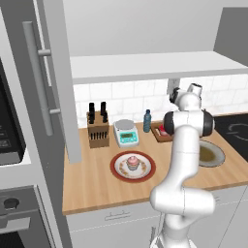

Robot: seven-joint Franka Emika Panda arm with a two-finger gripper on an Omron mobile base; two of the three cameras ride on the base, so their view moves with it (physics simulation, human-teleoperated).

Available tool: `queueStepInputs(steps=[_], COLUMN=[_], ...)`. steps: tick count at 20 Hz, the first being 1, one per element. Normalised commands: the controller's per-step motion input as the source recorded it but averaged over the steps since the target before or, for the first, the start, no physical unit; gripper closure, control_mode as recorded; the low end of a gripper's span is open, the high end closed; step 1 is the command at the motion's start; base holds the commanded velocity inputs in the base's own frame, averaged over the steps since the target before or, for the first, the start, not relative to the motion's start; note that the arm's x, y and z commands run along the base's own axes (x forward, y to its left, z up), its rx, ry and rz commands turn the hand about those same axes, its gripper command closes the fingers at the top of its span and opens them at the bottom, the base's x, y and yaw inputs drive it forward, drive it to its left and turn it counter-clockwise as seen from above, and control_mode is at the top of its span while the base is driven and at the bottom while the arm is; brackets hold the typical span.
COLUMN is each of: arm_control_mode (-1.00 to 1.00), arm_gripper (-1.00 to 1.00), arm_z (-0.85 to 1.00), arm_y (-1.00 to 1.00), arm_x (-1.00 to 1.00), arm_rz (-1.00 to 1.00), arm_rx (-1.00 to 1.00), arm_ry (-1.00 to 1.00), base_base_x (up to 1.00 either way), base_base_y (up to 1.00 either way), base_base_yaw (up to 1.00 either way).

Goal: From the different types of pastries on the counter, select a croissant and place it on the cutting board. Then retrieve a jar of jam from the cabinet and place it alongside the croissant on the cutting board.

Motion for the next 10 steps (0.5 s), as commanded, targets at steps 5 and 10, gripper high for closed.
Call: queueStepInputs(steps=[5,10], arm_control_mode=[-1.00,-1.00], arm_gripper=[-1.00,-1.00], arm_z=[0.90,0.01], arm_y=[0.02,0.50], arm_x=[0.01,-0.51], arm_rz=[-0.05,-0.11], arm_rx=[0.04,-0.04], arm_ry=[0.11,0.13], base_base_x=[0.00,0.00], base_base_y=[0.00,0.00], base_base_yaw=[0.00,0.00])
